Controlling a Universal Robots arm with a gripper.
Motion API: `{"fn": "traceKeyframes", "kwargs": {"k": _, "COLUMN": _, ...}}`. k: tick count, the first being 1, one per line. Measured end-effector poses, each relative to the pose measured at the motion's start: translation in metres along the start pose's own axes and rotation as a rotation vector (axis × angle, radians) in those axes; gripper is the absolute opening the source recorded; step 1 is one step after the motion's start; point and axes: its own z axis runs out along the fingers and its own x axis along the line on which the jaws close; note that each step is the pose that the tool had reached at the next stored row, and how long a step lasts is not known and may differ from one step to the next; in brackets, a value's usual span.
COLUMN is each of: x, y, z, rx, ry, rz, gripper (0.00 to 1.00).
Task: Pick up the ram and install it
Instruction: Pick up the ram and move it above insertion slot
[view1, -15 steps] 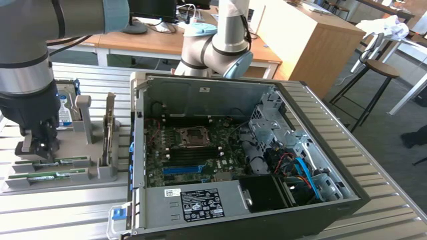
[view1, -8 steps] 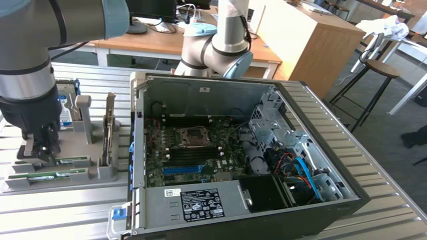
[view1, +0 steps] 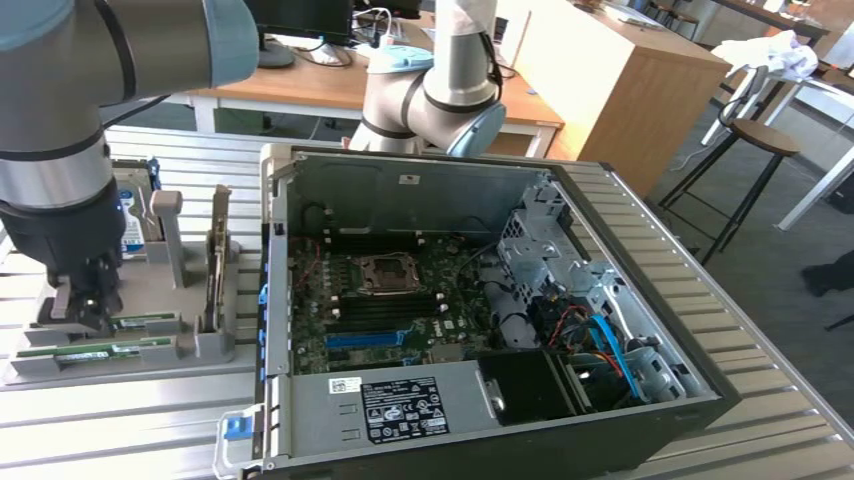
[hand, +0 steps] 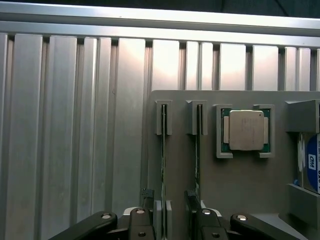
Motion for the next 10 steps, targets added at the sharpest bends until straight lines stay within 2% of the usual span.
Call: {"fn": "traceKeyframes", "kwargs": {"k": 10, "x": 0.0, "y": -0.0001, "z": 0.0031, "rx": 0.0003, "ry": -0.0004, "rz": 0.0, "gripper": 0.37}}
